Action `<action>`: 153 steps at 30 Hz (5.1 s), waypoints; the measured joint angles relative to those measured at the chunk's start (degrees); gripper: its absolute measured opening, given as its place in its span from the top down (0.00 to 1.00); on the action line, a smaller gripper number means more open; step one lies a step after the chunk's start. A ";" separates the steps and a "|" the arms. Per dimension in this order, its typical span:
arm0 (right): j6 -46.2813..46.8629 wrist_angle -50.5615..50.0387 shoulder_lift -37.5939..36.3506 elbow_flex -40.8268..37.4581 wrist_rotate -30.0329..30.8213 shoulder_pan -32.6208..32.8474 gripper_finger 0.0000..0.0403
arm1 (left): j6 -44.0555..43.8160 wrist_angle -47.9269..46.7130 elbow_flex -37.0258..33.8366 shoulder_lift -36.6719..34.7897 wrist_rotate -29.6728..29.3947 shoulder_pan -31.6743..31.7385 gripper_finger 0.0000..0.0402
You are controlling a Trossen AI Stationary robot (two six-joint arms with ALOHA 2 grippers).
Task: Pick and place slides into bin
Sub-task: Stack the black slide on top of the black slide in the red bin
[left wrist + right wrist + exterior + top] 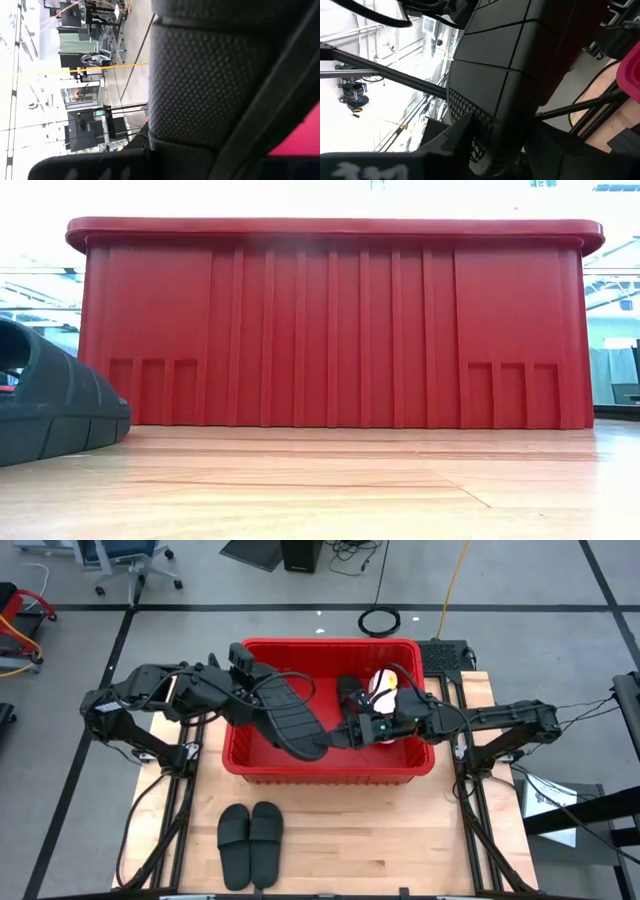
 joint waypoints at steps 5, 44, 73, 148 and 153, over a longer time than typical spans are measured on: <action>-1.03 -0.03 -0.07 0.00 -0.38 -0.02 0.70 | 0.31 0.76 0.00 0.35 0.24 0.06 0.87; -5.51 0.75 -1.68 0.11 1.60 -2.44 0.80 | -23.45 -5.13 -0.31 -5.23 -2.09 2.86 0.78; -4.48 -2.71 -6.16 -0.02 -1.46 -6.93 0.87 | -12.10 0.29 -0.25 -7.91 -0.45 8.01 0.78; 11.61 21.50 -14.36 -44.68 52.61 -2.27 0.89 | -47.73 5.13 -0.14 -12.43 10.23 24.28 0.35; 13.69 17.17 -14.40 -43.48 48.22 -6.04 0.89 | -47.81 5.13 -0.13 -12.41 10.28 24.28 0.35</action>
